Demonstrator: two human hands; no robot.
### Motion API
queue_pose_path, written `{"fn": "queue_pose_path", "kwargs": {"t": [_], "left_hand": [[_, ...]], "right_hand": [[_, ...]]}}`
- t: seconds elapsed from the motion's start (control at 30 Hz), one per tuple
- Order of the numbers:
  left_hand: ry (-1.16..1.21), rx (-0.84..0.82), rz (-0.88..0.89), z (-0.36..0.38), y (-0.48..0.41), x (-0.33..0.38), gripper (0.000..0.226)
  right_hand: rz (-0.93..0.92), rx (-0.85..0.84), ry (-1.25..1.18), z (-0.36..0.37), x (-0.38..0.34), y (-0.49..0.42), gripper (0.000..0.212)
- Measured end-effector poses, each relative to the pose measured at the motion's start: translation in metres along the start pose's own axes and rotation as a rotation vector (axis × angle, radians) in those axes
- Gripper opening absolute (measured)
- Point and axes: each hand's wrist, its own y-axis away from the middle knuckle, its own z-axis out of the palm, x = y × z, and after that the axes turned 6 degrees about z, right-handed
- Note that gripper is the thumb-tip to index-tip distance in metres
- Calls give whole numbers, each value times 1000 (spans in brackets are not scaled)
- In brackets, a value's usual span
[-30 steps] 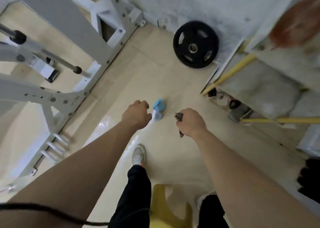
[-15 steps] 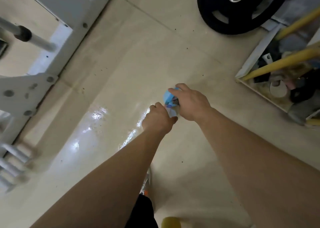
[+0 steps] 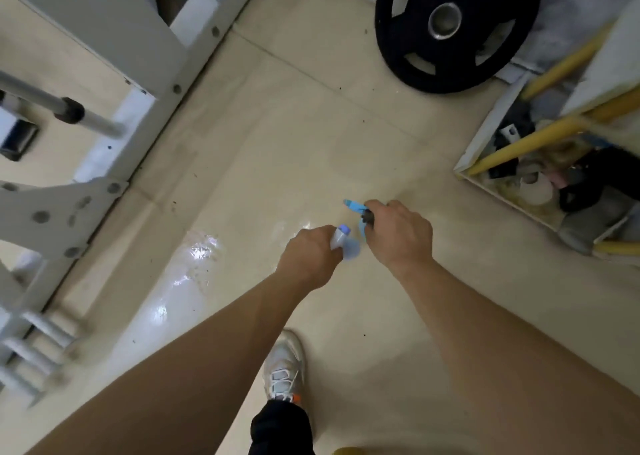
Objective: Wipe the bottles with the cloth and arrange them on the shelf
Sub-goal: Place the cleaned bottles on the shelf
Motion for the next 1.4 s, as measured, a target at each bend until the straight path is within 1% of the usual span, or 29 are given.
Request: {"fn": "queue_pose_path", "kwargs": {"t": [0.07,0.17,0.2,0.23,0.33,0.4,0.5,0.6,0.67,0.73,0.8,0.9,1.0,1.07,1.17,1.3,1.4], "left_hand": [[6,-16,15,-16,22,31,15],[-6,-50,19,-49,66,95,28],[-15,-57,31,-60,81,118,29],[-33,-62,44,-74,102,146,27],[-101,-47,91,-104,155,216,11],[-132,-23,142,-126,199,277,7],[-187,13,234,-151,255,363,17],[-254,34,293,-167,308,444,18],[-255,70,345,-172,332,491,19],[-268,107,400,-174,357,538,25],[-294,119,416,-176,372,577,24],[-300,146,479,-172,390,630,30],[-340,163,520,-164,393,661,22],[-400,172,561,-161,386,676,15],[-479,170,620,-161,370,695,24],[-532,133,675,-164,341,706,21],[-516,100,719,-173,316,714,24]], "right_hand": [[17,0,-46,-35,15,24,30],[50,31,-157,-106,41,64,30],[67,34,-198,-133,51,79,29],[88,40,-231,-167,64,98,28],[115,90,-301,-256,97,149,23],[130,131,-344,-330,129,195,21],[156,197,-402,-420,182,255,27],[162,239,-420,-488,243,316,26],[159,274,-421,-524,286,346,24],[179,292,-443,-556,327,375,21],[217,324,-481,-579,360,393,21],[319,373,-534,-604,401,417,23],[372,375,-558,-611,423,422,28],[403,361,-580,-613,430,420,31],[430,364,-642,-618,434,410,30],[472,335,-671,-624,428,390,28],[505,326,-642,-631,418,367,29]]}}
